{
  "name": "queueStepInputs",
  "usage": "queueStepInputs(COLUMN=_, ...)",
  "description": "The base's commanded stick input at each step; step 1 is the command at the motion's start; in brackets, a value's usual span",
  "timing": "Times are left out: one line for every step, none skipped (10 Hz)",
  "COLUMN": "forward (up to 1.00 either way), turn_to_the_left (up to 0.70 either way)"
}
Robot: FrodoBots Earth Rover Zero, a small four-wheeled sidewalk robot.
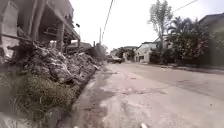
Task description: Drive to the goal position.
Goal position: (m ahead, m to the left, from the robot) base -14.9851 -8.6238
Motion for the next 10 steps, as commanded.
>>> queueStepInputs(forward=0.05, turn_to_the_left=0.00)
queueStepInputs(forward=0.04, turn_to_the_left=0.00)
queueStepInputs(forward=0.04, turn_to_the_left=0.00)
queueStepInputs(forward=0.04, turn_to_the_left=0.00)
queueStepInputs(forward=0.04, turn_to_the_left=0.00)
queueStepInputs(forward=0.04, turn_to_the_left=0.00)
queueStepInputs(forward=0.05, turn_to_the_left=0.00)
queueStepInputs(forward=0.05, turn_to_the_left=0.00)
queueStepInputs(forward=0.05, turn_to_the_left=0.00)
queueStepInputs(forward=0.05, turn_to_the_left=0.00)
